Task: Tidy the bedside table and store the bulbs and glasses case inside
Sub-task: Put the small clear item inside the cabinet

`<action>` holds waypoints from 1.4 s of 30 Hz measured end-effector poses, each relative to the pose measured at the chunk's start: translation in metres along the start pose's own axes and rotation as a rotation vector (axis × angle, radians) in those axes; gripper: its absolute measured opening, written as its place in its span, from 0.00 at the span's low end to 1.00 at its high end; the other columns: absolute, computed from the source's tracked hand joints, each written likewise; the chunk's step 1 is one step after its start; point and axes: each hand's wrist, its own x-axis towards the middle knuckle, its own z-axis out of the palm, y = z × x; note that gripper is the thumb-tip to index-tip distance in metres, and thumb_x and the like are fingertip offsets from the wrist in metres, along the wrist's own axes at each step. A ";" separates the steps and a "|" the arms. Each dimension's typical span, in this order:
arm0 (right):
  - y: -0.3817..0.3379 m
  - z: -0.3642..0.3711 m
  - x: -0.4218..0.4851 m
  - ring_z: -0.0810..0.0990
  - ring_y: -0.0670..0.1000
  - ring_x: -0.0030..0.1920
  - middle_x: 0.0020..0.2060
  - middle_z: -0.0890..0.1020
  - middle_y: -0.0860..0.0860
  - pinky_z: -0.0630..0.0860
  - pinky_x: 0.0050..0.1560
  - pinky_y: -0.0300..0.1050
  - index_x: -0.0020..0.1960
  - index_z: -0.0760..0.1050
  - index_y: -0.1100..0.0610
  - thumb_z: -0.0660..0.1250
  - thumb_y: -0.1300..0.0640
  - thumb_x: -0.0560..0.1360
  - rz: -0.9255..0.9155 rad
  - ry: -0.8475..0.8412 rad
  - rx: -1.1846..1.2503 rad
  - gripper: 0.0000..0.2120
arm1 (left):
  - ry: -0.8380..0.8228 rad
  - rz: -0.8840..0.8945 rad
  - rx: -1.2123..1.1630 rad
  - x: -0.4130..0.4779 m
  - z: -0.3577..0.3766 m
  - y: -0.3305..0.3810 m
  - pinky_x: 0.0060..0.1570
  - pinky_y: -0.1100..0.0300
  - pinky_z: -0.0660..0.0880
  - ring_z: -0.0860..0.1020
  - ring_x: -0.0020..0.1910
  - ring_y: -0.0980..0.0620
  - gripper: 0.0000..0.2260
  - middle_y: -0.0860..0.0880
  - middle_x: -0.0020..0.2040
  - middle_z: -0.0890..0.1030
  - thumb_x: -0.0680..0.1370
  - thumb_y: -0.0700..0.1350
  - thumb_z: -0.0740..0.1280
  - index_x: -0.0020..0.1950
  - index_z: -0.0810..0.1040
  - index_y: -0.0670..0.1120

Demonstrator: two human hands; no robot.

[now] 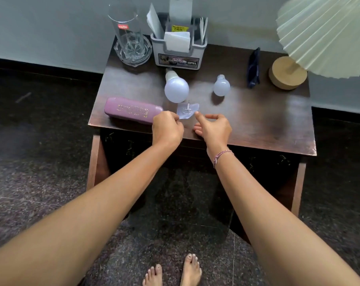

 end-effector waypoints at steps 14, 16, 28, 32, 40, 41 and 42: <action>-0.011 0.002 0.016 0.84 0.56 0.33 0.36 0.84 0.62 0.83 0.38 0.47 0.35 0.76 0.62 0.68 0.63 0.73 0.091 -0.084 -0.050 0.08 | -0.019 -0.037 -0.027 0.001 0.005 0.001 0.57 0.57 0.76 0.81 0.54 0.48 0.09 0.45 0.52 0.84 0.75 0.39 0.66 0.53 0.83 0.43; -0.013 0.000 0.016 0.84 0.56 0.32 0.35 0.84 0.62 0.82 0.34 0.44 0.31 0.74 0.61 0.67 0.65 0.71 0.095 -0.104 -0.046 0.10 | -0.016 -0.066 -0.074 0.001 0.005 0.000 0.55 0.57 0.77 0.82 0.50 0.48 0.07 0.45 0.49 0.85 0.75 0.39 0.67 0.49 0.83 0.43; -0.017 0.002 0.020 0.84 0.54 0.30 0.31 0.84 0.60 0.83 0.37 0.47 0.30 0.74 0.60 0.68 0.61 0.70 0.071 -0.101 -0.110 0.11 | -0.019 -0.103 -0.126 0.002 0.009 0.002 0.53 0.54 0.79 0.83 0.47 0.46 0.06 0.44 0.46 0.85 0.74 0.37 0.66 0.46 0.83 0.41; -0.016 0.000 0.019 0.84 0.53 0.29 0.28 0.83 0.58 0.83 0.35 0.46 0.29 0.75 0.60 0.66 0.64 0.69 0.071 -0.093 -0.106 0.10 | -0.036 -0.145 -0.213 0.004 0.010 0.001 0.51 0.52 0.80 0.84 0.43 0.45 0.05 0.42 0.42 0.85 0.74 0.36 0.68 0.41 0.83 0.40; 0.000 -0.031 -0.003 0.84 0.49 0.30 0.29 0.83 0.55 0.81 0.33 0.40 0.35 0.77 0.60 0.68 0.62 0.70 0.086 -0.105 -0.049 0.05 | -0.068 -0.219 -0.414 -0.004 0.011 -0.004 0.49 0.54 0.81 0.84 0.36 0.50 0.04 0.43 0.40 0.84 0.73 0.41 0.71 0.42 0.82 0.40; 0.004 -0.038 -0.008 0.85 0.48 0.31 0.29 0.83 0.54 0.81 0.33 0.39 0.36 0.78 0.59 0.69 0.62 0.70 0.070 -0.106 -0.050 0.05 | -0.075 -0.216 -0.434 -0.008 0.011 -0.006 0.49 0.53 0.81 0.84 0.36 0.51 0.05 0.44 0.39 0.84 0.73 0.42 0.72 0.42 0.82 0.40; 0.009 -0.045 -0.014 0.85 0.48 0.31 0.29 0.84 0.54 0.81 0.33 0.39 0.36 0.78 0.59 0.69 0.62 0.70 0.056 -0.110 -0.056 0.04 | -0.078 -0.211 -0.446 -0.014 0.012 -0.009 0.48 0.53 0.81 0.84 0.35 0.51 0.05 0.45 0.37 0.84 0.72 0.43 0.73 0.42 0.82 0.41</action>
